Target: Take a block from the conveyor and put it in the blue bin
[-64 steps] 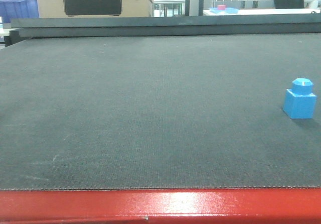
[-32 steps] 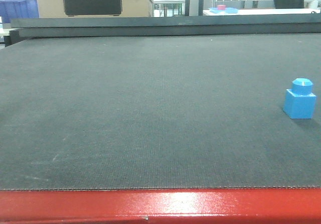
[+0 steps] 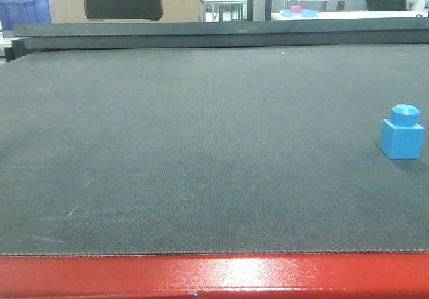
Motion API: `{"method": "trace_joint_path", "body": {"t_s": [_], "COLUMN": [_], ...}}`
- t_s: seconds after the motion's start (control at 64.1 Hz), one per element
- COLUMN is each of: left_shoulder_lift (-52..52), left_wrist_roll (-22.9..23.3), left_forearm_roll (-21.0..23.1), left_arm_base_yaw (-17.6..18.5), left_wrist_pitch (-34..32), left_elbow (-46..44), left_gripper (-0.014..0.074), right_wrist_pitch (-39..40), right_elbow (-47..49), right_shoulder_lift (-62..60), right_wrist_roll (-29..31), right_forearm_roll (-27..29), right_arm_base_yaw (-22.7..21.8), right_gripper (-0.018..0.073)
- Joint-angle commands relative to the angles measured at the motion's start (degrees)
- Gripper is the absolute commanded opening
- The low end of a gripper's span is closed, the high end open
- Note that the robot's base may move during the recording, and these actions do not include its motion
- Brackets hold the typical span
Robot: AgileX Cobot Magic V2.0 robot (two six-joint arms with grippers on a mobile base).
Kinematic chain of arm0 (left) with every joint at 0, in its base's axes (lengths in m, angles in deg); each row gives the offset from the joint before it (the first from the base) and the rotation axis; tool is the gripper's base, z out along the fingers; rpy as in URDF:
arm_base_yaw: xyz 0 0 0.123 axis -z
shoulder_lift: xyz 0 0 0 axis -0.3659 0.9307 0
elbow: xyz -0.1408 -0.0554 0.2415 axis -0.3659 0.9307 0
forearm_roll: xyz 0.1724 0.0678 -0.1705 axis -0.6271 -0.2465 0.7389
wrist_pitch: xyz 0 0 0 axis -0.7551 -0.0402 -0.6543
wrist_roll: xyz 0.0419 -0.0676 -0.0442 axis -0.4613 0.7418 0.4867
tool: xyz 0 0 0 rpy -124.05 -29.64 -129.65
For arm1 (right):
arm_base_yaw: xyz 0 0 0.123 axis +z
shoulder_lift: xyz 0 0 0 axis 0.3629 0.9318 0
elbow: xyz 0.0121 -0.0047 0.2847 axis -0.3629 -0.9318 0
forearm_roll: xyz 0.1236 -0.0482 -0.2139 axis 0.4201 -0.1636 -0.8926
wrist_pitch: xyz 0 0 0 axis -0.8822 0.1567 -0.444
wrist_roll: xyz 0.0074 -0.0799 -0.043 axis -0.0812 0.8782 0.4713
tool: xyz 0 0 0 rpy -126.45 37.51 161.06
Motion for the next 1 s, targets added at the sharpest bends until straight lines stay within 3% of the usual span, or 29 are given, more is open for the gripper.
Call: {"method": "trace_joint_path", "body": {"t_s": [0.0,0.109,0.187,0.39,0.452,0.592,0.67,0.904,0.982], "left_shoulder_lift": [0.63,5.14,9.51,20.9,23.76,26.99,29.34,38.6,42.25], "left_wrist_roll": [0.31,0.31,0.31,0.31,0.31,0.31,1.38,1.74,4.02], "left_forearm_roll": [0.29,0.19,0.19,0.19,0.19,-3.34,-6.78,-7.31,-7.67], "left_arm_base_yaw": [-0.07,0.03,0.03,0.03,0.29,3.49,4.91,8.9,9.68], "left_wrist_pitch": [6.16,16.77,23.73,36.25,38.86,39.08,42.16,50.71,52.99], "left_elbow": [-8.77,-20.94,-28.04,-43.36,-45.96,-47.06,-48.34,-54.3,-56.13], "left_gripper": [-0.0111,-0.0073,0.0001,0.0351,0.0468,0.0595,0.0589,0.0587,0.0587], "right_wrist_pitch": [-5.0,-13.46,-17.97,-23.39,-23.53,-21.77,-24.07,-38.08,-42.96], "right_elbow": [8.0,17.48,22.94,31.78,32.44,33.09,35.12,46.31,50.72], "right_shoulder_lift": [0.0,3.98,8.76,21.96,24.74,28.38,30.49,43.54,48.23], "right_wrist_roll": [0.26,0.26,0.26,0.26,0.26,0.26,0.26,0.48,0.48], "right_forearm_roll": [0.38,0.38,0.38,0.38,0.38,0.38,0.38,-1.11,-1.11], "right_arm_base_yaw": [-0.12,0.85,1.96,2.79,2.79,2.79,2.79,6.4,8.46], "right_gripper": [-0.0163,-0.0131,-0.0026,0.0475,0.0578,0.057,0.057,0.057,0.057]}}
